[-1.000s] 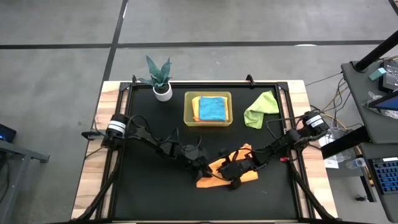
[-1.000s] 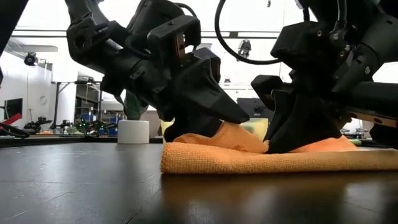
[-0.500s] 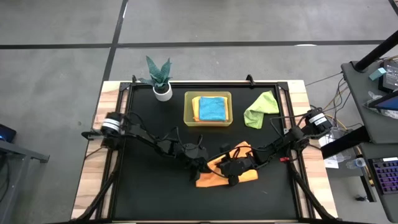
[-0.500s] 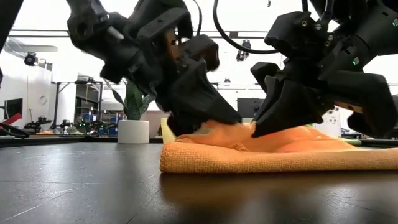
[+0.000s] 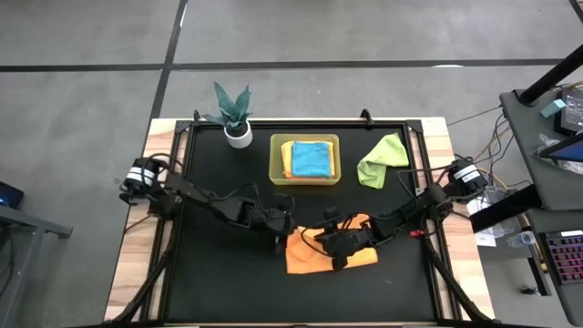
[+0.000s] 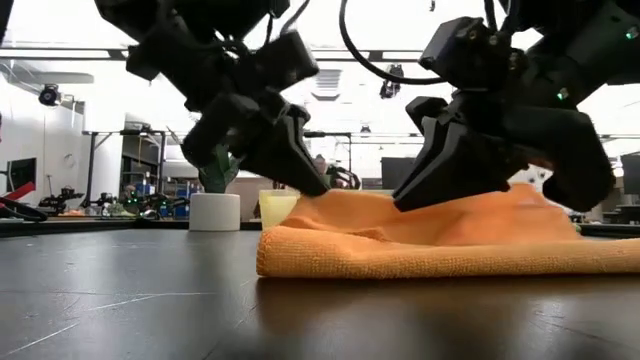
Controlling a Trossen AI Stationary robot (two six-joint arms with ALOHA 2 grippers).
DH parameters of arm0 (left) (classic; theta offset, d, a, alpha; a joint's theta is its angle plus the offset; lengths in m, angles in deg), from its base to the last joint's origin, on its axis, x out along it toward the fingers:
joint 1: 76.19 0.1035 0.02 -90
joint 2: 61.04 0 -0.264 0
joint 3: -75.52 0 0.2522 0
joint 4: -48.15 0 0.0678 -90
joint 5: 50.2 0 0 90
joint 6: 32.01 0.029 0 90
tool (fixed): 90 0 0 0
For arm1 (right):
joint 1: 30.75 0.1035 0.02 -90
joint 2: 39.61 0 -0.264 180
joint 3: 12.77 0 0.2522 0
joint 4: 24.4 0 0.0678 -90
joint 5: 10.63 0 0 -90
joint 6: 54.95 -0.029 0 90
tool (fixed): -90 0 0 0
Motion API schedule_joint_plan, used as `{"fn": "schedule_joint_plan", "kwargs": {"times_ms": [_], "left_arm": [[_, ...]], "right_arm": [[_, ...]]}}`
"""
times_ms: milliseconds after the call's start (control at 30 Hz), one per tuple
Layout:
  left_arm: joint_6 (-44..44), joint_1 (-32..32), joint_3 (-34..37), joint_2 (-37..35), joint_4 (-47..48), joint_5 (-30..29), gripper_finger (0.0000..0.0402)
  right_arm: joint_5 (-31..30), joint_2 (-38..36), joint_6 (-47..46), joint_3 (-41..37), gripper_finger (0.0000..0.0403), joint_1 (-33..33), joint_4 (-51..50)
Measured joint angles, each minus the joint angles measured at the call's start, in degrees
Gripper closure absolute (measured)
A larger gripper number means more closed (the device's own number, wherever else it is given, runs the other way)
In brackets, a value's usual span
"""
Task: Fold microfiber towels
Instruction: Fold the yellow towel on the table
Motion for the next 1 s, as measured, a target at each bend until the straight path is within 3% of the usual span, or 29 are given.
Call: {"fn": "schedule_joint_plan", "kwargs": {"times_ms": [300, 433, 600, 800, 1000], "left_arm": [[-7.4, 0.1, 0.2, 0.2, 5.6, -1.6, 0.0391], [-9.0, 0.2, 0.3, 0.2, 6.2, -2.0, 0.0346], [-10.6, 0.3, 0.5, 0.3, 11.6, -7.7, 0.0268], [-12.0, 0.3, 0.2, -0.2, 12.4, -6.3, 0.0195], [-12.0, 0.3, -0.4, -2.4, 11.1, -2.9, 0.0187]], "right_arm": [[-0.3, -0.6, -1.9, 0.1, 0.0308, -0.7, -1.4], [-0.3, -1.3, -2.4, 0.2, 0.0287, -0.7, -1.7], [-0.3, -4.4, -4.6, 0.2, 0.0271, -0.7, -6.3], [-0.4, -10.4, -10.4, 0.2, 0.0268, -0.7, -16.9], [-0.9, -18.0, -15.2, -0.3, 0.0311, -2.5, -30.4]]}}
